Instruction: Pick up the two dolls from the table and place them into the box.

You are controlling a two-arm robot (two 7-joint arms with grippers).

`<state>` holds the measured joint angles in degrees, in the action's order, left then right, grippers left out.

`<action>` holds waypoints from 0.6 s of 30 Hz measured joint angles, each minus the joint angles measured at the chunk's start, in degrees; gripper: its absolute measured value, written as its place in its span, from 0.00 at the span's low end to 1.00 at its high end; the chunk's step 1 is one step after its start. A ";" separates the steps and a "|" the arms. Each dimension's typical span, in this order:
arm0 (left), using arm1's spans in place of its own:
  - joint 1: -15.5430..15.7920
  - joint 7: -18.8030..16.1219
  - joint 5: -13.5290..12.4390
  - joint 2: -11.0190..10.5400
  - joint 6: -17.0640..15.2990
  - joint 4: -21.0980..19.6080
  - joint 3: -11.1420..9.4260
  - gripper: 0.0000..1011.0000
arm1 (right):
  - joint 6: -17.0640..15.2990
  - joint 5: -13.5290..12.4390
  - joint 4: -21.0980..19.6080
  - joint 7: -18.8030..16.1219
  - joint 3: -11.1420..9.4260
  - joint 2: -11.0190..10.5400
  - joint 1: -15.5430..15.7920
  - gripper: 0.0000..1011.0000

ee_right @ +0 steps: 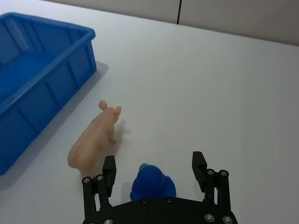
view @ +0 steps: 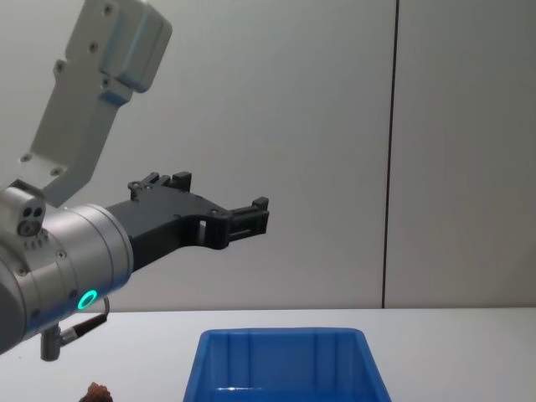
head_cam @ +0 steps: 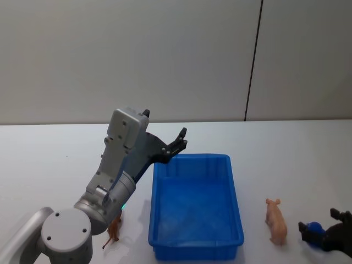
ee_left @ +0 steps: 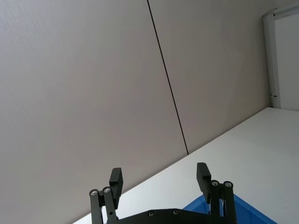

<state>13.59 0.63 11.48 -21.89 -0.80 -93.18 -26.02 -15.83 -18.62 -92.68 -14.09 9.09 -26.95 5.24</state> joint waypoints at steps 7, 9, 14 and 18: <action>0.00 0.00 0.00 0.00 0.00 0.00 0.00 0.99 | -0.52 0.51 1.07 -0.81 0.34 -0.01 0.30 0.99; 0.00 0.00 0.00 0.00 0.00 0.00 0.00 0.99 | -0.66 0.67 1.34 -1.09 0.40 -0.01 0.33 0.99; 0.00 0.00 0.00 0.00 0.00 0.00 0.00 0.99 | -0.92 0.87 1.81 -1.44 0.53 0.00 0.38 0.99; 0.00 0.00 0.00 0.00 0.00 0.00 0.00 0.99 | -1.06 0.96 2.17 -1.59 0.59 0.05 0.37 0.94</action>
<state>13.59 0.62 11.48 -21.90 -0.80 -93.18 -26.02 -16.90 -17.66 -90.52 -15.68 9.67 -26.90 5.61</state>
